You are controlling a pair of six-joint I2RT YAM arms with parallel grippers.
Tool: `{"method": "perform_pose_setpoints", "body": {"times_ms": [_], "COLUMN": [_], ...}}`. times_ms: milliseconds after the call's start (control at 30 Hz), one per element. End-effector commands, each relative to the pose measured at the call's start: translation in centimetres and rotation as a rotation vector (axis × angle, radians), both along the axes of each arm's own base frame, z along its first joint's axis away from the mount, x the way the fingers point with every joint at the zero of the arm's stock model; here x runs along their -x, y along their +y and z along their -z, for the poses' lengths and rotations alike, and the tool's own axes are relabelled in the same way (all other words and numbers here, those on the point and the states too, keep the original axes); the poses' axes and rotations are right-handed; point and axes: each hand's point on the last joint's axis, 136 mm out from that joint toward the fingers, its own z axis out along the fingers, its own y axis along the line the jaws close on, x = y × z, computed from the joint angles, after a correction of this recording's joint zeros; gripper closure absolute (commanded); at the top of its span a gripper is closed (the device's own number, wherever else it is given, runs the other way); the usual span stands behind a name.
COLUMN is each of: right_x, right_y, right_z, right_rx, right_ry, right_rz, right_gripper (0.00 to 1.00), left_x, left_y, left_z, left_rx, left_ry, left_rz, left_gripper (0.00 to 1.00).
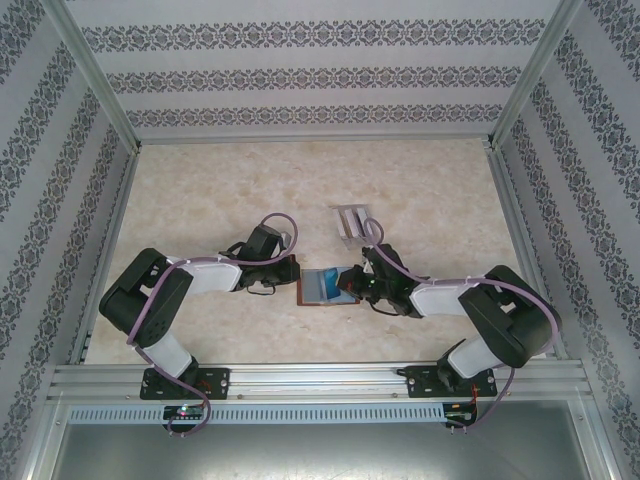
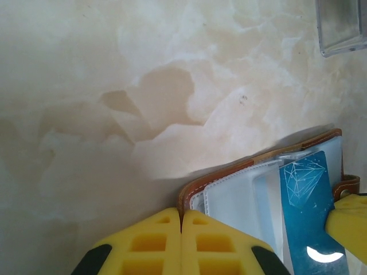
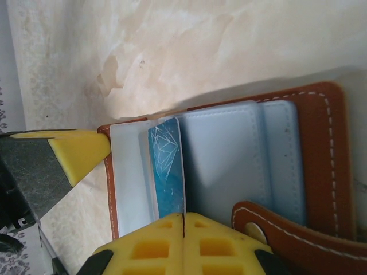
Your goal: Put the credit cards into the card holder
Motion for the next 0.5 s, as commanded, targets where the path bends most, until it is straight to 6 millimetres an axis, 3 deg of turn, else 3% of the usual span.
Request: {"method": "perform_pose_setpoints", "body": {"times_ms": [0, 167, 267, 467], "right_x": [-0.3, -0.2, 0.1, 1.1], "right_y": [0.0, 1.8, 2.4, 4.6], "right_z": [0.9, 0.6, 0.6, 1.0], "right_rx": [0.042, 0.056, 0.058, 0.064], "right_ry": [0.003, -0.044, -0.053, -0.035], "right_rz": [0.041, 0.029, 0.043, -0.041], "right_gripper": [0.97, 0.96, 0.87, 0.84], "left_x": [1.0, 0.9, 1.0, 1.0], "left_y": [0.9, 0.5, 0.6, 0.8], "left_z": [1.0, 0.8, 0.8, 0.5], "left_rx": [-0.020, 0.000, 0.000, -0.004], "left_ry": [0.036, 0.038, 0.040, 0.031], "left_rz": [-0.018, -0.017, -0.022, -0.025], "left_gripper": [1.00, 1.00, 1.00, 1.00]}}
